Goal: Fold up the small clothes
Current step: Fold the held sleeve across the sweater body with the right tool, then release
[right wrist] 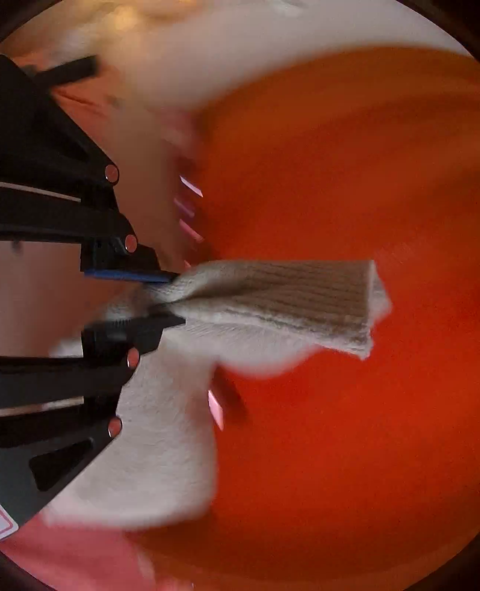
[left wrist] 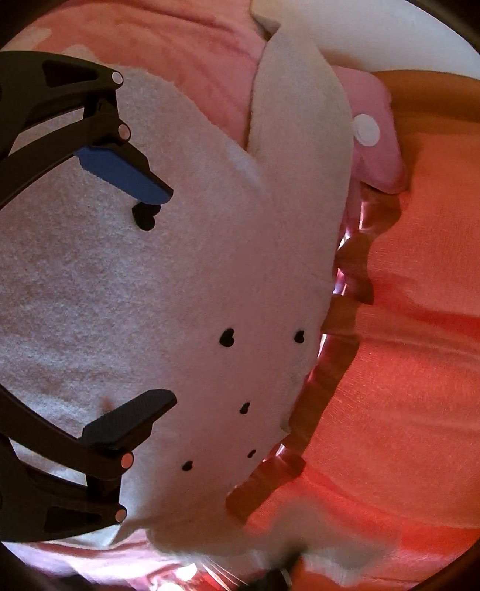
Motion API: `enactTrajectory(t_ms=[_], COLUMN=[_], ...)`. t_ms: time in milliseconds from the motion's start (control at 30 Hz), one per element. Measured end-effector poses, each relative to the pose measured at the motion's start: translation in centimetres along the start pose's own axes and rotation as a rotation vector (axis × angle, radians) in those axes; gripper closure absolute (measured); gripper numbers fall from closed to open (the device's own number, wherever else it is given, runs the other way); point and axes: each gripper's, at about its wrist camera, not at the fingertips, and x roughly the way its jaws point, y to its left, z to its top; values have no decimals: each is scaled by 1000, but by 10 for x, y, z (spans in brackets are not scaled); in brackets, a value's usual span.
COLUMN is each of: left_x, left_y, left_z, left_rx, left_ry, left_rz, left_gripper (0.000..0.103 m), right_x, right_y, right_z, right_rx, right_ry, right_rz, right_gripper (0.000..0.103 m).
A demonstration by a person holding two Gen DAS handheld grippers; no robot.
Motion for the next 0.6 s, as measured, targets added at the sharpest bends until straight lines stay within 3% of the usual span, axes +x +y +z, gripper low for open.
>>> enactTrajectory(t_ms=[67, 133, 200, 267, 400, 500, 600], left_x=[4, 10, 18, 28, 50, 54, 51], left_y=[7, 14, 23, 28, 35, 33, 39], left_z=[2, 5, 9, 13, 16, 18, 19], left_rx=[-23, -40, -65, -90, -150, -142, -207], left_ry=[19, 33, 43, 60, 92, 92, 98], left_rz=[-22, -35, -45, -58, -107, -102, -141], left_gripper=[5, 5, 5, 5, 5, 5, 5], right_x=[38, 42, 18, -9, -62, -74, -63], right_y=[18, 15, -12, -35, -108, -139, -157], right_z=[-29, -48, -59, -62, -71, -89, -101], right_rx=[-13, 25, 122, 208, 426, 559, 644], right_ry=[125, 169, 171, 160, 88, 80, 99], right_rz=[19, 4, -17, -76, -169, -183, -170], right_gripper=[79, 79, 76, 62, 53, 48, 48])
